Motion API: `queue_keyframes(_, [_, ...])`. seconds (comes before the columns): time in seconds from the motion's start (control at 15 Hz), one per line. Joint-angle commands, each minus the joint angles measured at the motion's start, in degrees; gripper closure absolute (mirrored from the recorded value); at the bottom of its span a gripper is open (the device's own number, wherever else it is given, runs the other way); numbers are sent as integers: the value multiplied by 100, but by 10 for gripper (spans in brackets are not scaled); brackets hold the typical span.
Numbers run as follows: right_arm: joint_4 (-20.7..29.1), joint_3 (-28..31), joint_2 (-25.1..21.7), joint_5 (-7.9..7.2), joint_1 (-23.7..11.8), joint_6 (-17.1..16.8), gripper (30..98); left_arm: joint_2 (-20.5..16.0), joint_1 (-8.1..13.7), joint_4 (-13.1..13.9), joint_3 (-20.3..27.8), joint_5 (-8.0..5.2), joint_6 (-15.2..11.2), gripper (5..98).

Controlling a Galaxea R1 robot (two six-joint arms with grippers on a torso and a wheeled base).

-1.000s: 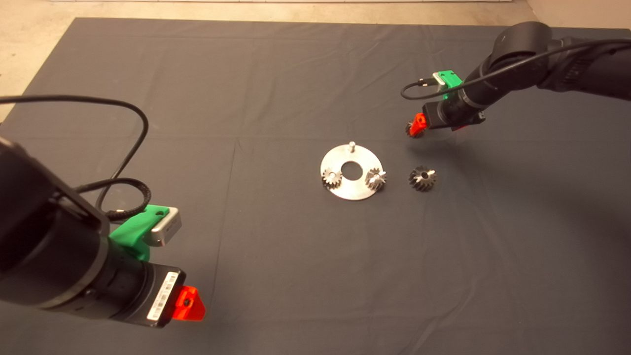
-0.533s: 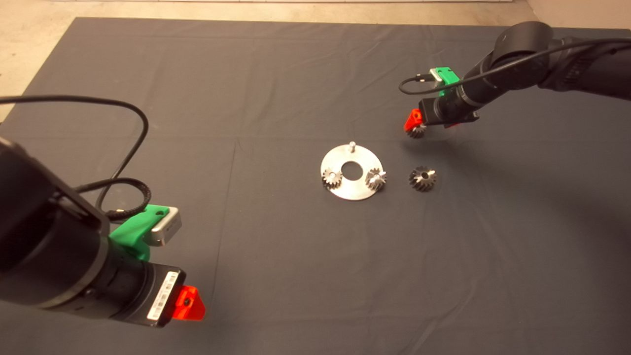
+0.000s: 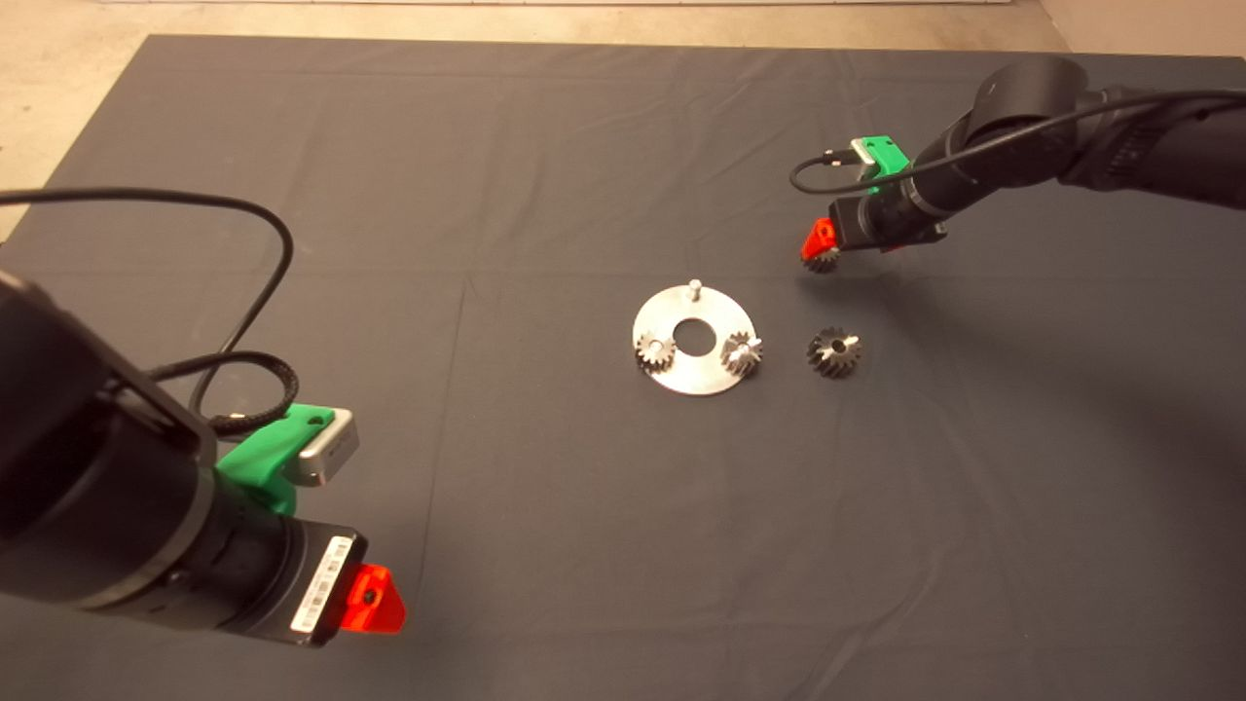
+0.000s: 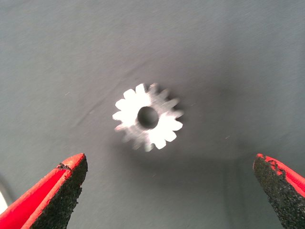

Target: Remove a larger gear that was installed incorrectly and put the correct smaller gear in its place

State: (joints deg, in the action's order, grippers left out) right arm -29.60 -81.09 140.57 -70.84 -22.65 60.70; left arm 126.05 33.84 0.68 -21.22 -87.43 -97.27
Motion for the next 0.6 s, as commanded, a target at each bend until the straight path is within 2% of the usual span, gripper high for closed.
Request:
queue_keyframes(0.0, [-397, 7, -7, 18, -38, -5, 359, 4, 44, 90, 93, -96, -47, 58])
queue_keyframes(0.4, [-411, -37, -25, 26, 50, 3, 359, 4, 12, 81, 93, -99, -55, 58])
queue_keyframes(0.47, [-415, -37, -25, 61, 59, 3, 359, 4, 0, 90, 93, -99, -47, 58])
queue_keyframes(0.53, [-415, -38, -25, 203, 67, 3, 359, 4, -26, 90, 93, -99, -47, 58])
